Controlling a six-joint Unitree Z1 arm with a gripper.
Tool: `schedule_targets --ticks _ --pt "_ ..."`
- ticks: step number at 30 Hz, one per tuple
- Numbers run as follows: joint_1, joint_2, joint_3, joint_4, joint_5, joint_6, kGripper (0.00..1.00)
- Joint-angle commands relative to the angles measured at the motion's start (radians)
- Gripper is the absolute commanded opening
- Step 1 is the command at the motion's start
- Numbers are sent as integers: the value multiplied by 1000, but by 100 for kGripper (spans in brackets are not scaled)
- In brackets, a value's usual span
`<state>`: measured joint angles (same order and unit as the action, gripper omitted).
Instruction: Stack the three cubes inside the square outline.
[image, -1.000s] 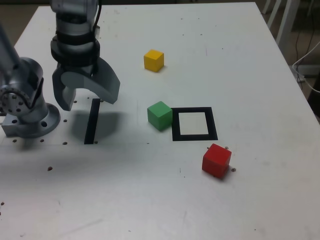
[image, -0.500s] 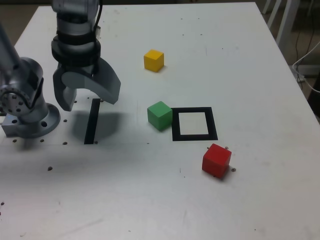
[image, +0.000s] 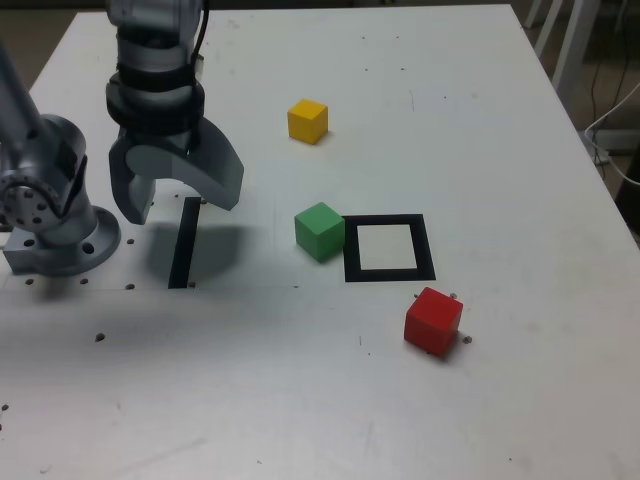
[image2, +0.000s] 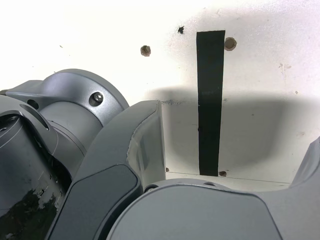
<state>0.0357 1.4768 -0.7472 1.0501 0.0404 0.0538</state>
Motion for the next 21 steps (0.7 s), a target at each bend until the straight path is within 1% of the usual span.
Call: schedule_targets --ticks 1,13,21 --pt "-2 3 -3 2 -2 0 100" --pt "-8 3 0 -10 -16 -3 100" --pt "-72 25 -49 7 -31 -25 100"
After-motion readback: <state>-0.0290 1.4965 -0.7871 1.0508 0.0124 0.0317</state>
